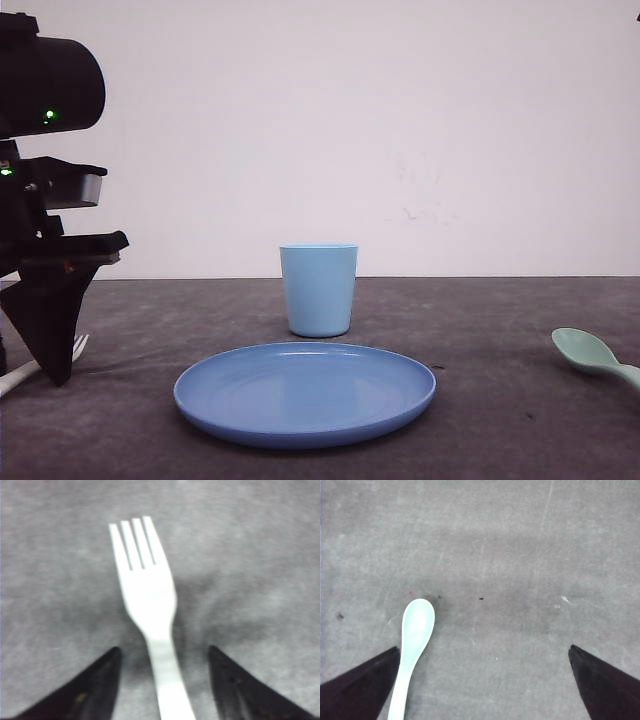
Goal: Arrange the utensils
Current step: 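Lower the left gripper onto the white fork and grasp it, then lift the fork with the left gripper and carry it over the cup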
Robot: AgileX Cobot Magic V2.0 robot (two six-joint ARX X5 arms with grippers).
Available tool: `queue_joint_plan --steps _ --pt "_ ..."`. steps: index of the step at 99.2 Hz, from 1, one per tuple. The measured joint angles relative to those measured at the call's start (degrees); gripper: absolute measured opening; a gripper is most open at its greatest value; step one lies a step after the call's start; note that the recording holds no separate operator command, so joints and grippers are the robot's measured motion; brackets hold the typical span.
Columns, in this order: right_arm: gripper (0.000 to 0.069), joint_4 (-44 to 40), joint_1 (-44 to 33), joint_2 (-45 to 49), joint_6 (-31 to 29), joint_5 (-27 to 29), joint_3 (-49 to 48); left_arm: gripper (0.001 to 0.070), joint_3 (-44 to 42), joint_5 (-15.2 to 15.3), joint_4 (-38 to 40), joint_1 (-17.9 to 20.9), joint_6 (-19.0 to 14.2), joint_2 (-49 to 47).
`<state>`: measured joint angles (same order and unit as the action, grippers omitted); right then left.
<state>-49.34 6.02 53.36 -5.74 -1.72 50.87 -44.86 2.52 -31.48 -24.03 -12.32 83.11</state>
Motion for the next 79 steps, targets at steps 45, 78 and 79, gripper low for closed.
queue_joint_plan --steps 45,78,79 --pt "0.0681 0.0 0.0 0.0 0.0 0.02 0.0 0.0061 -0.02 0.57 0.15 -0.63 -0.63 0.07" --pt "0.0681 -0.04 0.0 0.0 0.0 0.02 0.0 0.0042 -0.09 0.57 0.09 -0.7 -0.61 -0.07" --pt "0.0681 -0.07 0.0 0.0 0.0 0.0 0.0 0.0042 -0.09 0.61 0.09 -0.74 -0.61 -0.15"
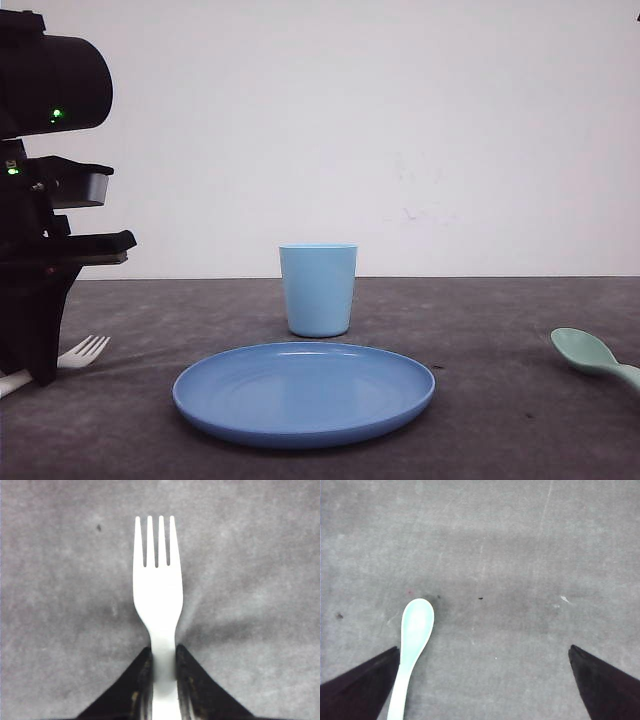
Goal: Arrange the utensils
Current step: 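Lift the fork with the left gripper and carry it over the cup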
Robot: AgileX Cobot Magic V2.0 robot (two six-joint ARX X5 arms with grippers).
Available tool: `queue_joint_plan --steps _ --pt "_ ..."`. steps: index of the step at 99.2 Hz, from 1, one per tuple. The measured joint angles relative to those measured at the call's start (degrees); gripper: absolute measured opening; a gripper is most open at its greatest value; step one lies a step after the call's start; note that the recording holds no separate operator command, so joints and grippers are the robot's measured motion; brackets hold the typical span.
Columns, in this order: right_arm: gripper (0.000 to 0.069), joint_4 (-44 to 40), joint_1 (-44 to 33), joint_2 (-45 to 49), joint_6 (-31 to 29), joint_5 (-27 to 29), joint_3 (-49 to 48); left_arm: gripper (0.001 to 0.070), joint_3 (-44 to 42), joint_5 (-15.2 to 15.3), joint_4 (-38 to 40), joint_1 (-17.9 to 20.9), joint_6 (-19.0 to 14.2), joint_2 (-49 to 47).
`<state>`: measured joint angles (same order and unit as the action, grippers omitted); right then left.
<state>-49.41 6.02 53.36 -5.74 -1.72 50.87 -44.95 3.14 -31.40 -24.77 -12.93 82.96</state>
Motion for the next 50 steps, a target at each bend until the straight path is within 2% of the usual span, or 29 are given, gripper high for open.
queue_joint_plan --steps 22,36,50 --pt "0.0681 -0.13 0.0 0.0 0.0 0.02 0.0 0.0042 0.13 -0.63 4.81 -0.92 0.0 -7.89" --pt "0.0681 -0.13 0.0 0.0 0.0 0.0 0.0 0.0042 0.13 -4.13 11.8 -1.66 -0.02 -13.6" --pt "0.0681 -0.15 0.0 0.0 0.0 0.02 0.0 0.0042 0.13 -9.2 23.5 -2.6 -0.02 -17.11"
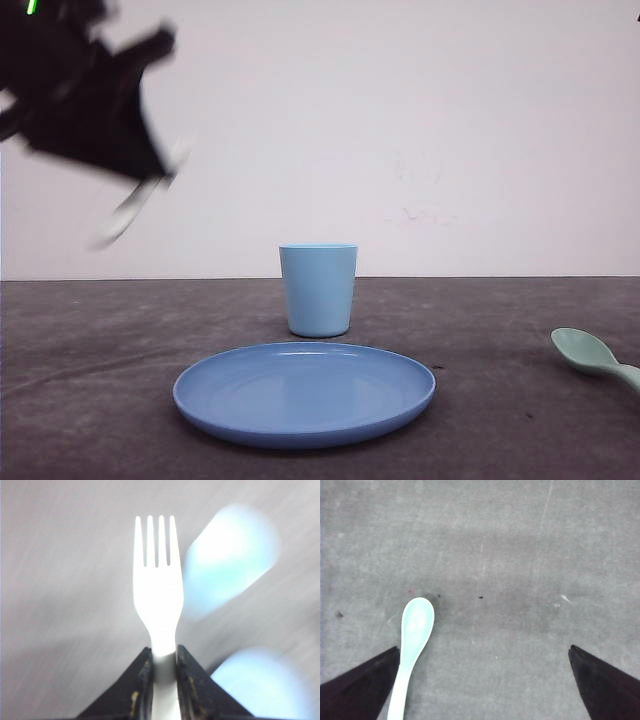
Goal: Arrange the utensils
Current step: 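Lift the fork with the left gripper and carry it over the cup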
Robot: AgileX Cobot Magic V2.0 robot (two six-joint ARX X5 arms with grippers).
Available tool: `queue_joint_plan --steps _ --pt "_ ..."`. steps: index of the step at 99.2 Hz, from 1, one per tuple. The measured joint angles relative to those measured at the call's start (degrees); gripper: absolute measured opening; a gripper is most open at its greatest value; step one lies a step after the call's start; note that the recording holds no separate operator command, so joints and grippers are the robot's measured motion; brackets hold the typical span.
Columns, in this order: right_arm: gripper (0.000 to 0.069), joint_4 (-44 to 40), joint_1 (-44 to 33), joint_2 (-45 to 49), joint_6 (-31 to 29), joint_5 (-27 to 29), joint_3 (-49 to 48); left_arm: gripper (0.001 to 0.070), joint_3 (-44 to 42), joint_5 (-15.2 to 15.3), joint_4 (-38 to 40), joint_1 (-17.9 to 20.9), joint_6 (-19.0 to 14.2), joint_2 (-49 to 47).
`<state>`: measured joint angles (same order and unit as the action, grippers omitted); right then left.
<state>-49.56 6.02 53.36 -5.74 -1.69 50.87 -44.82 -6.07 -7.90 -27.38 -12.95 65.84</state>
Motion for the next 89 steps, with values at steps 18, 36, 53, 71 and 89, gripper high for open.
queue_joint_plan --steps 18,36,53,71,89 --pt "0.0681 -0.57 0.0 0.0 0.0 0.0 0.0 0.0042 0.0 -2.73 17.18 -1.07 0.02 1.14" --pt "0.0681 -0.59 0.0 0.0 0.0 0.0 0.0 0.0042 0.0 -2.84 33.11 -1.64 0.02 6.82" --pt "0.0681 -0.81 0.0 0.0 0.0 0.0 0.0 0.0042 0.0 -2.89 45.75 -2.21 0.0 14.45" --pt "0.0681 -1.36 0.0 0.0 0.0 0.0 0.0 0.0042 0.0 -2.89 58.1 -2.99 0.0 22.69" --pt "0.0681 -2.08 0.0 0.0 0.0 0.0 0.0 0.0043 -2.56 -2.89 60.85 -3.98 1.81 30.47"
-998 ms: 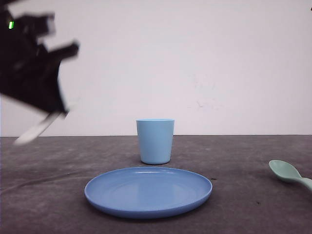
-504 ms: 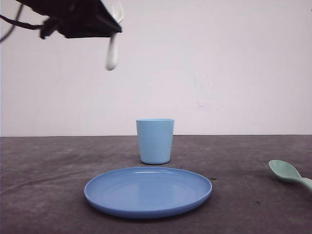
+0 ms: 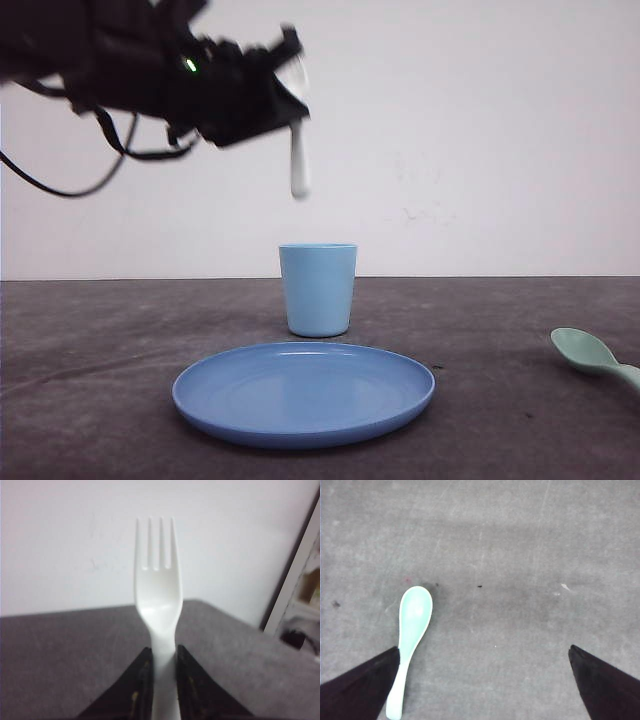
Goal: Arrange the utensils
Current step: 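Lift the fork with the left gripper and carry it over the cup, then lower the fork into the light-blue cup and open the left gripper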
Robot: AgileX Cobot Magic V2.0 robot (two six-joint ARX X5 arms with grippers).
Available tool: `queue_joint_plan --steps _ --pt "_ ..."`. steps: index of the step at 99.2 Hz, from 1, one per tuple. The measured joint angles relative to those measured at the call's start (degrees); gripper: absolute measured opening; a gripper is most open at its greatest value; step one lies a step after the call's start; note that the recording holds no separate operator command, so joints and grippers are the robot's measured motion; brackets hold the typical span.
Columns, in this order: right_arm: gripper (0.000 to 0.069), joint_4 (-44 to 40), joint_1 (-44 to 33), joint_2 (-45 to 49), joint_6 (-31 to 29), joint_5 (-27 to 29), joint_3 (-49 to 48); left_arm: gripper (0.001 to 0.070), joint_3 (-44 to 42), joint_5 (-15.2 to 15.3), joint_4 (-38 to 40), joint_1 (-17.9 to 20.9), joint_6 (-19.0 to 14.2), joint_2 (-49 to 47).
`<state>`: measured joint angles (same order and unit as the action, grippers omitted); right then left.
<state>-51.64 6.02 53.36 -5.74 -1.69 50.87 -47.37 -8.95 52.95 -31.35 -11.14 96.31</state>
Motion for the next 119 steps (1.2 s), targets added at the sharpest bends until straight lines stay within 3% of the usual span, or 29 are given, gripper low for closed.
queue_joint_plan --steps 40,119 --pt "0.0681 -0.83 0.0 0.02 -0.04 0.0 0.0 0.0043 -3.02 -0.39 -0.02 -1.68 6.64 9.77" --pt "0.0681 -1.31 0.0 0.02 -0.04 0.02 0.0 0.0043 -3.04 -0.39 -3.5 -1.68 7.15 11.85"
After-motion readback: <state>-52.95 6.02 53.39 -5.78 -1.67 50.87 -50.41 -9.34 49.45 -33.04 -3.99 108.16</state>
